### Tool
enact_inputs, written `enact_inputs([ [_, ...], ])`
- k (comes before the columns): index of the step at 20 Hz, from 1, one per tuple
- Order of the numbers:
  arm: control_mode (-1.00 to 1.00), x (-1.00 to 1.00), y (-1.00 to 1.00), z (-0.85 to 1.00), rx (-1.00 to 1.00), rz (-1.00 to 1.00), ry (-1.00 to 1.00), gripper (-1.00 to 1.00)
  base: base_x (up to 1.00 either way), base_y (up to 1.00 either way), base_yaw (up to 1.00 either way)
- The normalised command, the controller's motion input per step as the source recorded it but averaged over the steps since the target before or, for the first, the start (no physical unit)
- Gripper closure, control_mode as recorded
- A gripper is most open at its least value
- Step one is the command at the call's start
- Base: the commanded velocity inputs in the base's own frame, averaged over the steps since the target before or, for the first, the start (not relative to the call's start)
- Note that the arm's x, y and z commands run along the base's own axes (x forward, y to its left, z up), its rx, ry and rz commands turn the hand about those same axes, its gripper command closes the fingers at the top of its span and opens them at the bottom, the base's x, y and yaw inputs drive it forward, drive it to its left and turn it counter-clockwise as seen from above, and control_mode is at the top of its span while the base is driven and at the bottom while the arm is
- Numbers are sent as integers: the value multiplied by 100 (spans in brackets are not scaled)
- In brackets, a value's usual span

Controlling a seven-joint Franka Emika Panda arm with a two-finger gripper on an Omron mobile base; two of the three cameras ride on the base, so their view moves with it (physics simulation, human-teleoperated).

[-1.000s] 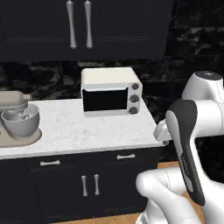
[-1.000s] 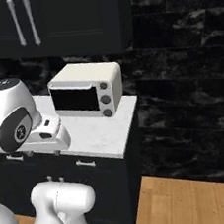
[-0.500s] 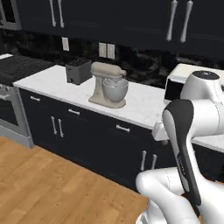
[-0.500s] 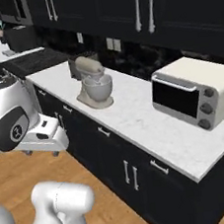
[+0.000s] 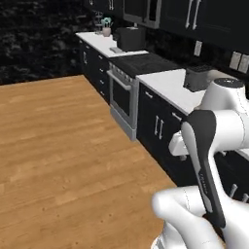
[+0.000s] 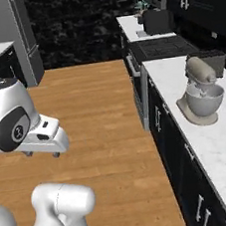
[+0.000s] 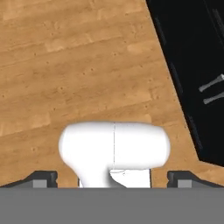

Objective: Navigate to the dishwasher.

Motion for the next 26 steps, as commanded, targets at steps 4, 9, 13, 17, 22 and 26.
enact_inputs([
  [4, 100, 0, 0, 0, 0, 0, 0, -100, 3, 15, 71],
  [9, 100, 0, 0, 0, 0, 0, 0, -100, 53, 27, 23],
  [13, 100, 0, 0, 0, 0, 0, 0, -100, 100, 31, 1],
  [17, 100, 0, 0, 0, 0, 0, 0, -100, 100, 29, 1],
  [22, 100, 0, 0, 0, 0, 0, 0, -100, 100, 19, 0],
  [26, 100, 0, 0, 0, 0, 0, 0, -100, 100, 24, 0],
])
